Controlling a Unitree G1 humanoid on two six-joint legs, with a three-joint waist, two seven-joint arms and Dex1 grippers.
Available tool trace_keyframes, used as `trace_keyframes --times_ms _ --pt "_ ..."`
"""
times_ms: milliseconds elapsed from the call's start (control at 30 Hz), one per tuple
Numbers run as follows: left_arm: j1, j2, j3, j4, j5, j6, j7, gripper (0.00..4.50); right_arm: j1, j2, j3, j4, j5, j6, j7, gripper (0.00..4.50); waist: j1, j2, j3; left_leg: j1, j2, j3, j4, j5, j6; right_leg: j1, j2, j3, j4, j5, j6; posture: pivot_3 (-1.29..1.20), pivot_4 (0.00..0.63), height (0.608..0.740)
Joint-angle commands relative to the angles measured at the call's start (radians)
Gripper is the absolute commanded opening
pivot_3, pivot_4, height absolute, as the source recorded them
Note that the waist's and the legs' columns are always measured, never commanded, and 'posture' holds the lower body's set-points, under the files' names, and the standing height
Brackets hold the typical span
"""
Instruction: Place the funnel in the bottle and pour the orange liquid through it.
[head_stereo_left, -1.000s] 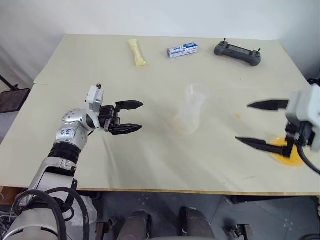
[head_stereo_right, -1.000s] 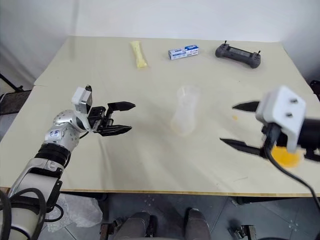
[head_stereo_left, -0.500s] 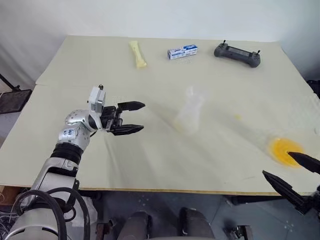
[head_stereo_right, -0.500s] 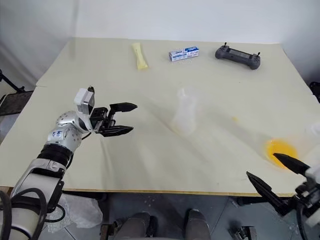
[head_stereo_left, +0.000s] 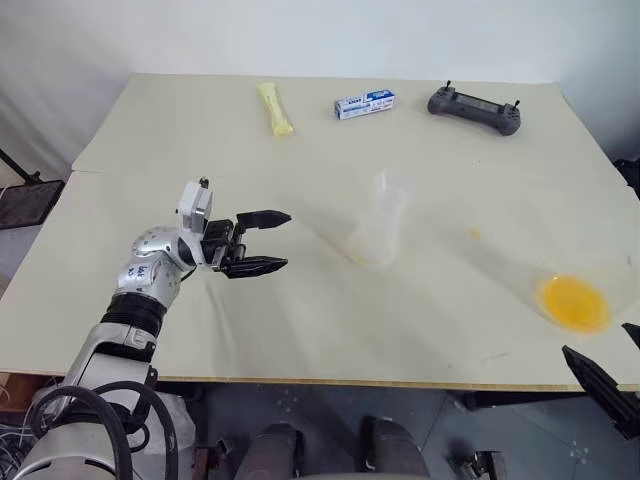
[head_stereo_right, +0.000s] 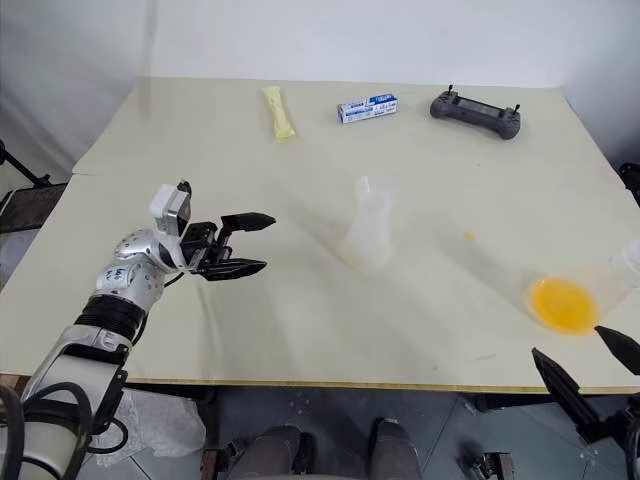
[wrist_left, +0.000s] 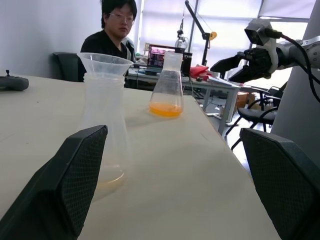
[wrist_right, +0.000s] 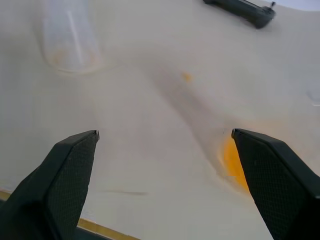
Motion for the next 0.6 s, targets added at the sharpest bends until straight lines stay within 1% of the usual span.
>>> trace_keyframes --times_ms 33,200,367,433,600 --pt "0.007 -0.001 0.01 -0.035 -0.016 -0.004 -0.112 4.5 0.028 0.019 0.016 0.049 -0.012 -0.083 -0.034 4.46 -0.001 0.0 0.0 0.0 0.0 0.0 0.0 0.0 0.0 0.0 0.0 0.0 0.0 0.0 0.0 0.0 0.15 0.74" --pt "0.021 -0.002 0.011 -0.063 -0.025 0.012 -0.112 4.5 0.016 0.034 0.064 0.116 -0.047 -0.166 -0.107 4.46 -0.003 0.0 0.0 0.001 0.0 0.002 -0.001 0.0 0.0 0.0 0.0 0.001 0.0 0.0 0.0 0.0 0.15 0.74" --pt "0.024 -0.004 0.013 -0.062 -0.021 0.011 -0.112 4.5 -0.018 0.023 0.139 0.127 -0.053 -0.186 -0.189 4.46 -0.003 0.0 0.0 0.001 0.001 0.002 -0.001 0.0 0.0 -0.001 0.0 0.002 0.0 0.0 0.0 0.0 0.15 0.74" --pt "0.041 0.006 0.016 -0.082 -0.028 0.013 -0.112 4.5 -0.007 0.033 0.152 0.117 -0.05 -0.198 -0.205 4.46 -0.003 0.001 0.0 0.001 0.0 0.002 -0.001 0.0 0.0 -0.001 0.0 0.002 0.0 0.0 0.0 0.0 0.15 0.74" --pt "0.055 -0.008 0.042 -0.1 -0.019 0.022 -0.112 4.5 -0.083 -0.022 0.17 0.154 -0.021 -0.185 -0.274 4.46 -0.003 0.001 -0.001 0.001 0.0 0.003 -0.001 0.0 0.0 -0.001 0.0 0.002 -0.001 0.0 0.0 0.0 0.15 0.74"
